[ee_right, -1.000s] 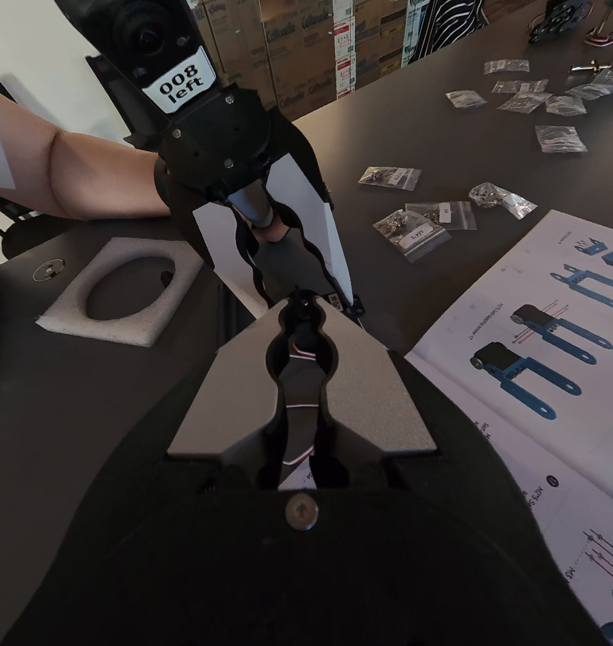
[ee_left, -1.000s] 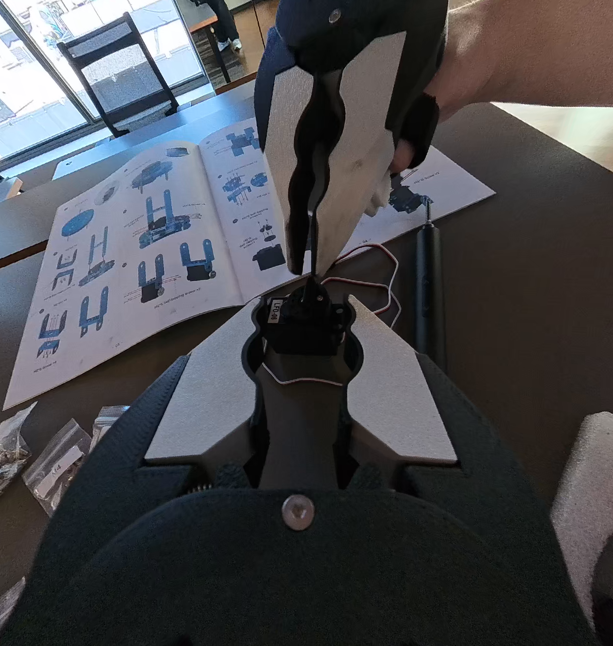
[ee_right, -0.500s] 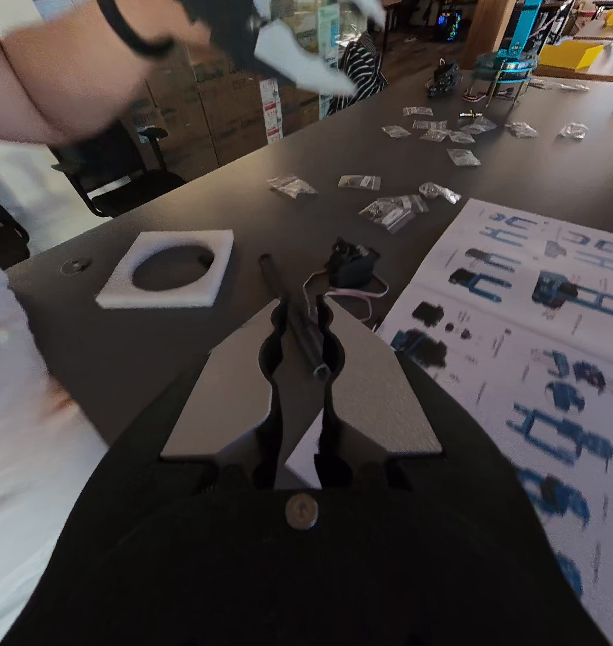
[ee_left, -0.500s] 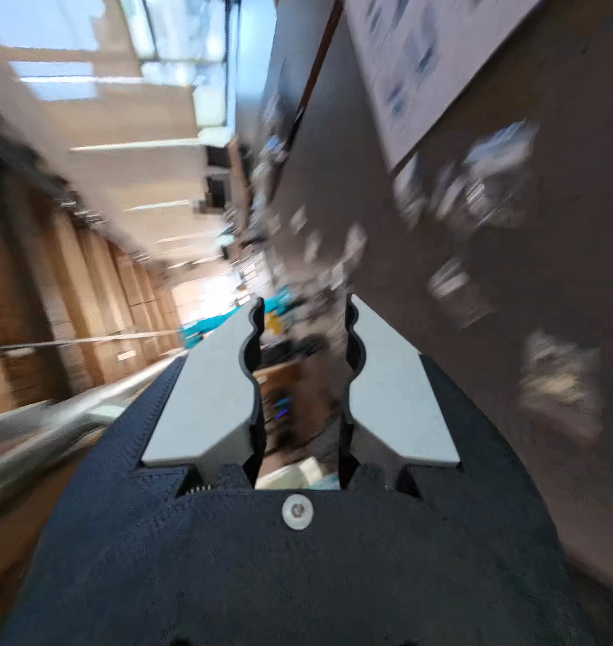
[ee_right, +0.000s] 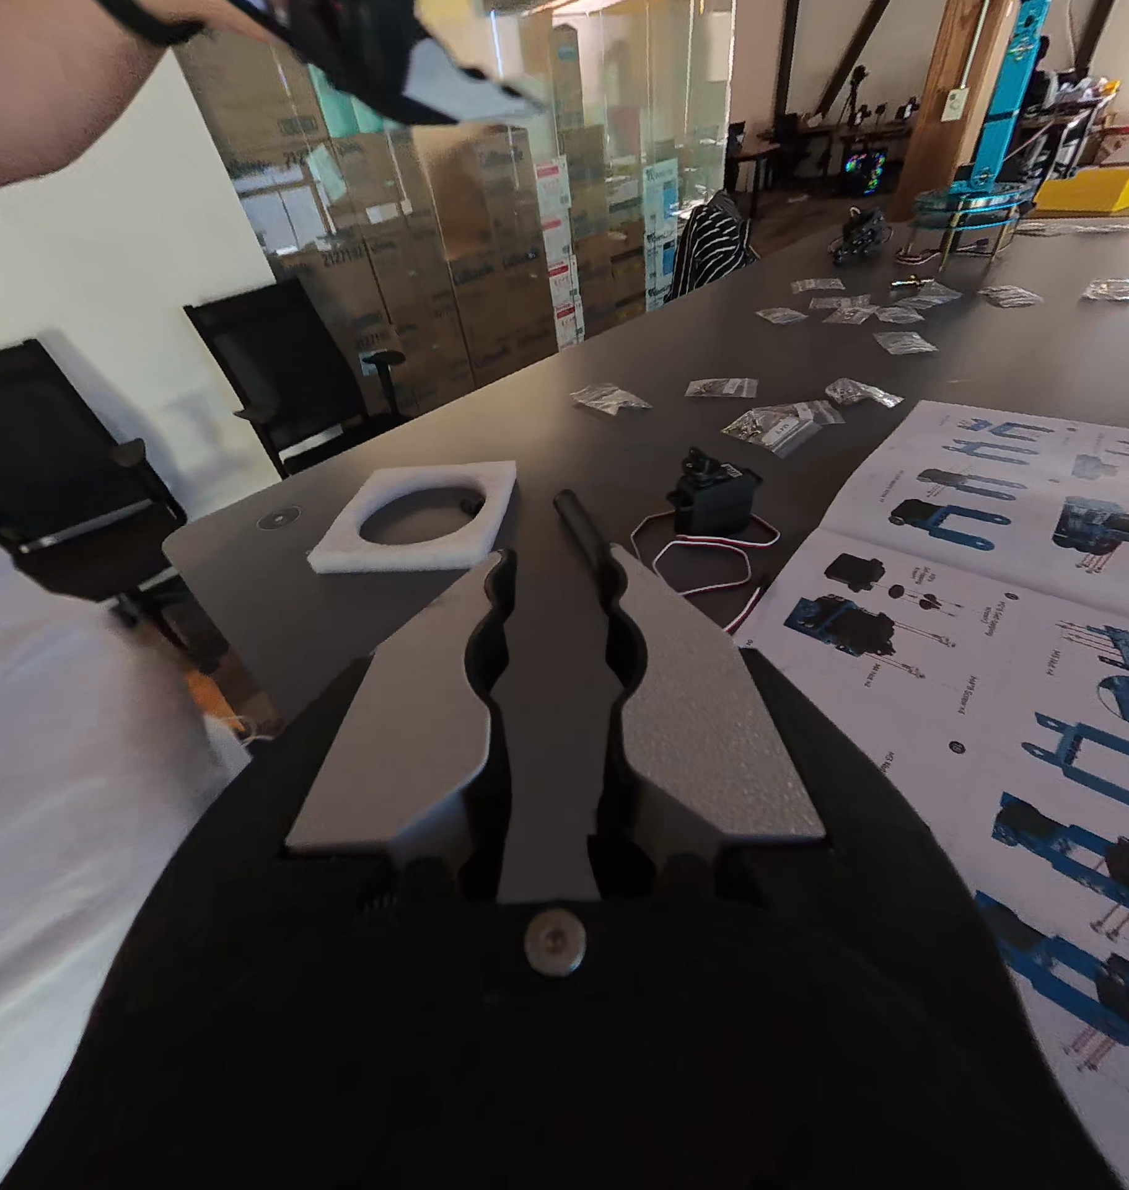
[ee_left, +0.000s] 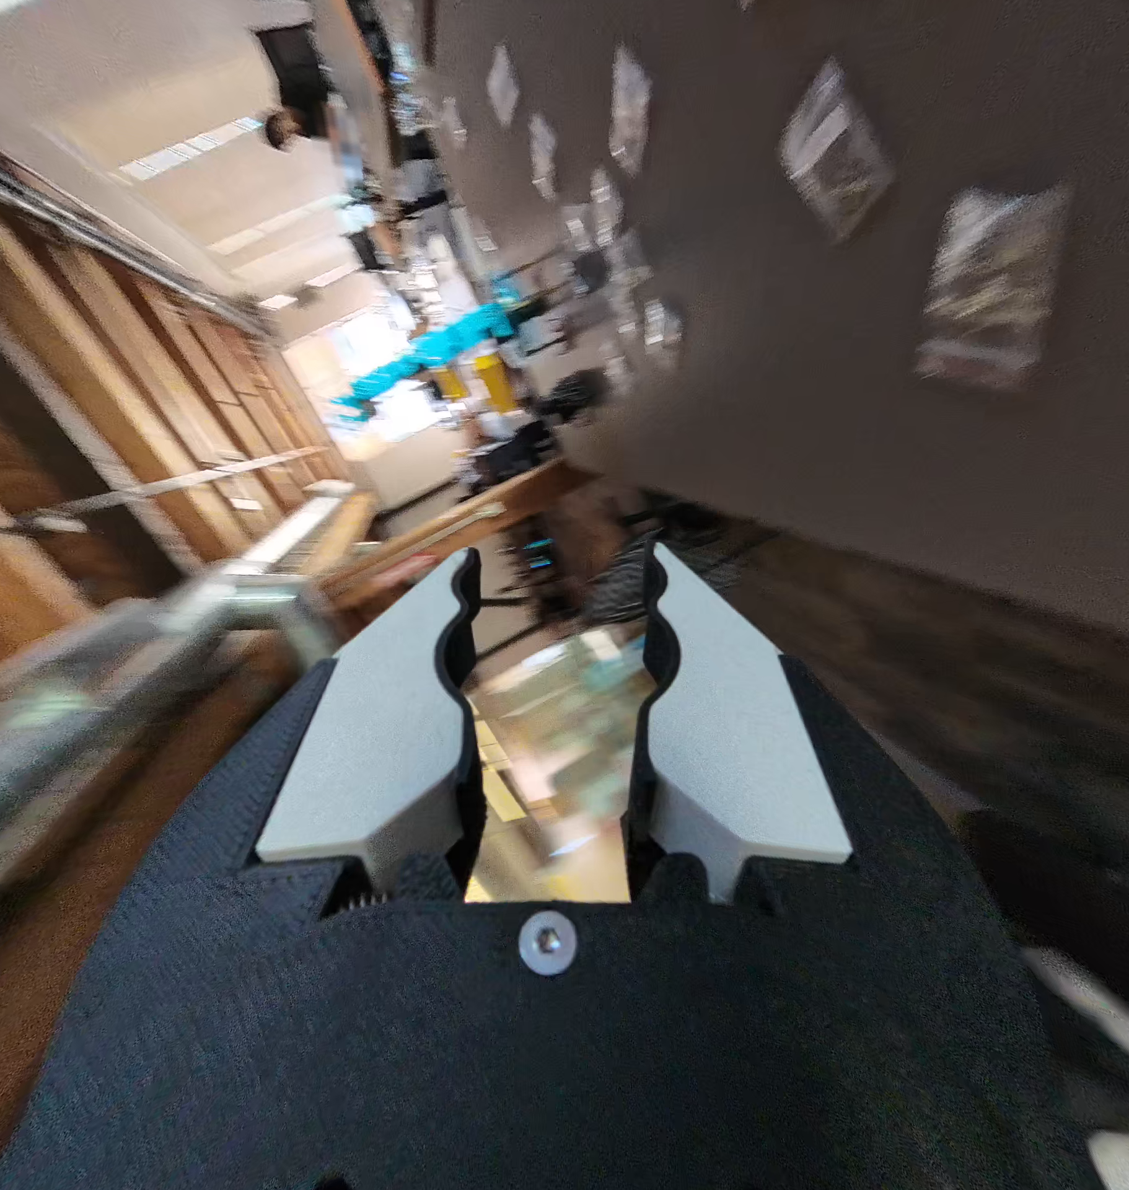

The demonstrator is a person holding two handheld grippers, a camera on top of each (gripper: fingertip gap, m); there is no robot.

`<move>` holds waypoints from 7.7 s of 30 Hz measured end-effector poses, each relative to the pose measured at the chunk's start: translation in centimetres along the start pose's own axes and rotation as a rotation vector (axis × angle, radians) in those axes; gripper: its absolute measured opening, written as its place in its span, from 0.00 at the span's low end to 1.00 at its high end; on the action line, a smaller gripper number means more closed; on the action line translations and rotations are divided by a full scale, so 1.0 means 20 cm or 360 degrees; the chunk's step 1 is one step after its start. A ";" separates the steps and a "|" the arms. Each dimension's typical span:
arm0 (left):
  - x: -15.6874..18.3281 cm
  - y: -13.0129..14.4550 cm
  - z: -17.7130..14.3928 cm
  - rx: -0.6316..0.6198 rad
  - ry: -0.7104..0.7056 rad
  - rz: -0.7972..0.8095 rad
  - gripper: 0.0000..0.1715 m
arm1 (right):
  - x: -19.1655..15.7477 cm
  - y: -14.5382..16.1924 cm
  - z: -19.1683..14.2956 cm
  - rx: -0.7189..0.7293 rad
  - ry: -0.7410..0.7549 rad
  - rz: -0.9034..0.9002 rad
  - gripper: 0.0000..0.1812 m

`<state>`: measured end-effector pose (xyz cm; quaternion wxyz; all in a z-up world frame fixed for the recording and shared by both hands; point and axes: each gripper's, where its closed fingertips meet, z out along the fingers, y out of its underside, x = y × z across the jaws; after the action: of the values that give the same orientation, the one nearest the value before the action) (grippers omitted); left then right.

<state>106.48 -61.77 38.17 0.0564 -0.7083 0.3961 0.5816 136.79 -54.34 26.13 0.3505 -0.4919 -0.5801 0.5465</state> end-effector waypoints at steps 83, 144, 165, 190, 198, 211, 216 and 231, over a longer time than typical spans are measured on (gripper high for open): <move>0.40 1.29 2.28 0.2047 0.1005 -0.0836 0.59 | -0.03 -0.27 2.49 -0.1049 0.3194 0.0729 0.34; 0.63 0.54 1.71 0.1652 0.1575 -0.1490 0.16 | 0.04 -0.18 1.05 -0.0487 0.2009 0.0197 0.12; 0.28 0.75 2.72 0.1982 0.1655 -0.1467 0.44 | 0.61 -0.44 1.68 -0.0120 0.2402 0.0195 0.29; 0.02 0.71 3.14 0.2452 0.1578 -0.1274 0.48 | 0.37 -0.66 1.82 -0.0745 0.3302 0.0409 0.43; 0.05 0.60 2.72 0.2669 0.1632 -0.0956 0.51 | 0.00 -0.60 1.71 -0.0697 0.3533 0.0587 0.43; 0.35 0.45 1.84 0.2721 0.2081 -0.0513 0.78 | -0.11 -0.30 1.43 -0.0135 0.3460 0.0808 0.43; 0.47 0.16 1.42 0.2568 0.1845 -0.0440 0.87 | 0.16 -0.18 1.39 0.0058 0.3129 0.0853 0.48; 0.73 -0.22 1.08 0.2087 0.1842 -0.0624 0.92 | 0.43 0.03 1.35 -0.0163 0.2734 0.0802 0.54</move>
<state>92.62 -54.33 17.05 0.3396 -0.7711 0.4871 -0.2299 109.02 -54.07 20.27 0.5110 -0.8591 -0.0161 0.0241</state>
